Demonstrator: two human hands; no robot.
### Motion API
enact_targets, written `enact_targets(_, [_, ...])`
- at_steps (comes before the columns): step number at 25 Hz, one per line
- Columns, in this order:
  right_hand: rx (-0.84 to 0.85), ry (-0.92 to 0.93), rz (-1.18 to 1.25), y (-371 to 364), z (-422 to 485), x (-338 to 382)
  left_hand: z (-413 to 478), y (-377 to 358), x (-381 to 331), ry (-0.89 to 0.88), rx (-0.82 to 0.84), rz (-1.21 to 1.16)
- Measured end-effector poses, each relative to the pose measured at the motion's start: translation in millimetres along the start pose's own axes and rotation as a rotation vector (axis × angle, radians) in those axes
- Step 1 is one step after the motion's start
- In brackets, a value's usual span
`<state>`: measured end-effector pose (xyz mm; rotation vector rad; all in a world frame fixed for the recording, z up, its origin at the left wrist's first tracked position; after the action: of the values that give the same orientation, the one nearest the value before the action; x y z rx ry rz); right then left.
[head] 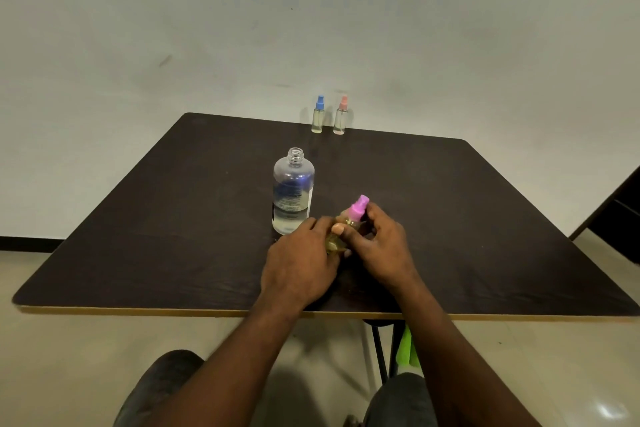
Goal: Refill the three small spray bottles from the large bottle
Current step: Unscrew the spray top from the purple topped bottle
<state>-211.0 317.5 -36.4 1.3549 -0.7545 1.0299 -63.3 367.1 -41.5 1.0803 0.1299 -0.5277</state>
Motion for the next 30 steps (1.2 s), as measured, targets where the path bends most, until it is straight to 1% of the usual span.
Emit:
enact_targets(3, [-0.094, 0.031, 0.116, 10.3, -0.4, 1.0, -1.0, -0.9, -0.6, -0.001, -0.005, 0.037])
enact_targets(9, [-0.07, -0.013, 0.299, 19.0, 3.0, -8.6, -0.8, -6.8, 3.2, -0.019, -0.002, -0.012])
enact_targets(11, [-0.025, -0.007, 0.358, 19.3, 3.5, -7.9, 0.5, -7.2, 3.5, -0.037, -0.008, -0.024])
enact_targets(15, [0.145, 0.043, 0.41, 12.6, 0.5, -1.2, 1.3, -9.2, 8.5, -0.029, 0.019, -0.044])
enact_targets(17, [0.16, 0.037, 0.449, 11.8, 0.3, -0.1, 0.8, -9.9, 7.5, -0.039, 0.022, -0.03])
enact_targets(21, [0.004, -0.036, 0.416, 17.8, 0.5, -4.9, 0.6, -11.2, 6.0, -0.055, 0.02, -0.015])
enact_targets(22, [-0.011, -0.041, 0.41, 19.0, 1.1, -6.7, 0.5, -11.2, 6.6, -0.053, 0.023, -0.018])
enact_targets(27, [0.097, -0.021, 0.398, 17.9, 0.3, -7.3, -0.3, -10.7, 7.5, -0.042, 0.025, -0.005])
enact_targets(30, [0.082, 0.008, 0.415, 16.3, 0.0, -3.0, 0.7, -11.5, 7.7, -0.042, 0.021, -0.009])
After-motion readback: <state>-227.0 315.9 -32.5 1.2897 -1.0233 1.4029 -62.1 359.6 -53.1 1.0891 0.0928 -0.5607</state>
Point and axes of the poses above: each hand's wrist, its own z-axis towards the middle knuckle, its own y-axis out of the back of the hand, x = y × z, the point moved 7 cm from there along z, towards the middle knuckle, and after that the axes turned 15 degrees about -y, right-handed, at the moved point
